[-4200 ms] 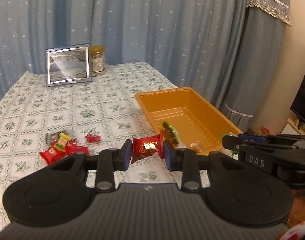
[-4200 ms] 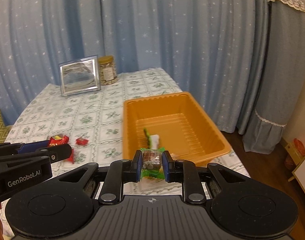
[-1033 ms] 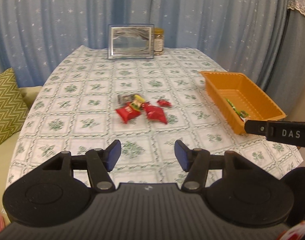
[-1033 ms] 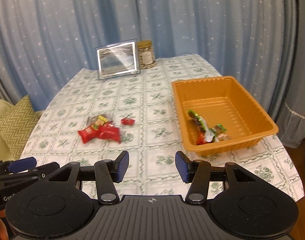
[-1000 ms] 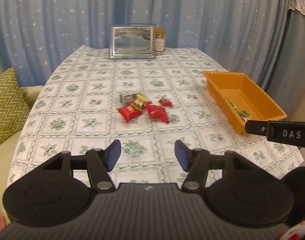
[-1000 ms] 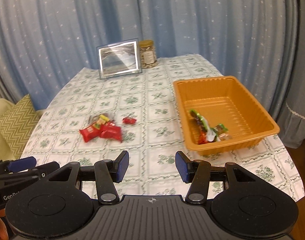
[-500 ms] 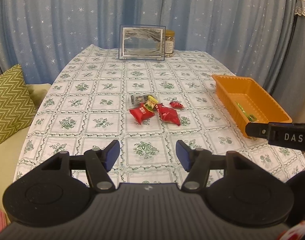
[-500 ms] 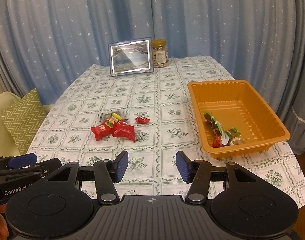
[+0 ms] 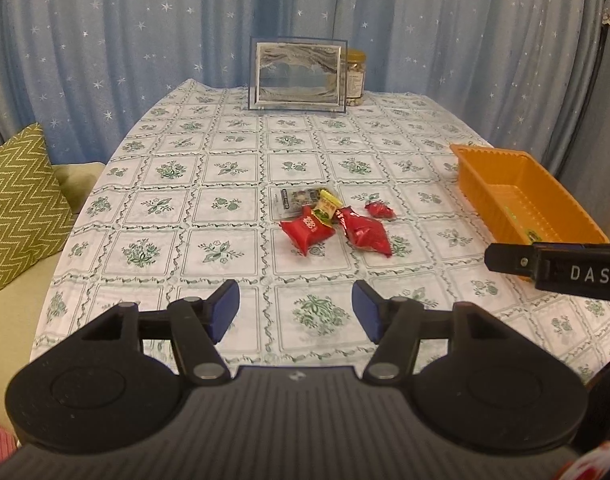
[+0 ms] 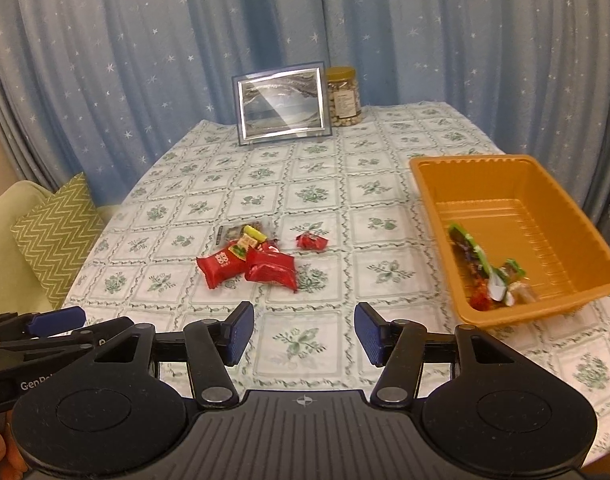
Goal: Organize snacks
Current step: 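Move both open tools back toward the remaining snack pile, then grasp a red candy packet with the left tool while the right grasps another red packet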
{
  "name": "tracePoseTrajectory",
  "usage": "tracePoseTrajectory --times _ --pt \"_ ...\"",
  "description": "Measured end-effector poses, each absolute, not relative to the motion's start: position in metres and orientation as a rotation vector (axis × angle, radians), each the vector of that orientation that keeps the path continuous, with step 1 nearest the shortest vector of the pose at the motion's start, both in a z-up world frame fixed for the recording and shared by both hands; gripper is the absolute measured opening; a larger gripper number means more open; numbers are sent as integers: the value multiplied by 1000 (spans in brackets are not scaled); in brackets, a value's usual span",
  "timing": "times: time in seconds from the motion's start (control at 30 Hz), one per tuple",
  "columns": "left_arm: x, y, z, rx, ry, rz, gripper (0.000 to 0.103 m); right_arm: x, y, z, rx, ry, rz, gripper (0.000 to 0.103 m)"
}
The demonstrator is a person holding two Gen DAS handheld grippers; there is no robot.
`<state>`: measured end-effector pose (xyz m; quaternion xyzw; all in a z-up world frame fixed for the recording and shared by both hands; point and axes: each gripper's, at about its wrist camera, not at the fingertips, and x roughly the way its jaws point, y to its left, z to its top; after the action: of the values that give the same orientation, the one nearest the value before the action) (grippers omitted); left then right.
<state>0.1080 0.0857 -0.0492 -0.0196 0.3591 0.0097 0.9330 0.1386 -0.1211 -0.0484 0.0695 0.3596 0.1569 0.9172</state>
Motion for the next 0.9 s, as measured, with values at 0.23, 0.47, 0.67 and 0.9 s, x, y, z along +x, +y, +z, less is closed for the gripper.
tracePoseTrajectory --times 0.23,0.47,0.67,0.9 --pt "149 100 -65 -24 750 14 59 180 -106 -70 151 767 348 56" --pt "188 113 -79 -18 756 6 59 221 -87 -92 159 790 380 56" --pt "210 124 -90 -19 762 8 59 252 -70 -113 177 816 411 56" --pt "221 137 -100 -39 770 18 59 276 -52 -130 159 843 418 56"
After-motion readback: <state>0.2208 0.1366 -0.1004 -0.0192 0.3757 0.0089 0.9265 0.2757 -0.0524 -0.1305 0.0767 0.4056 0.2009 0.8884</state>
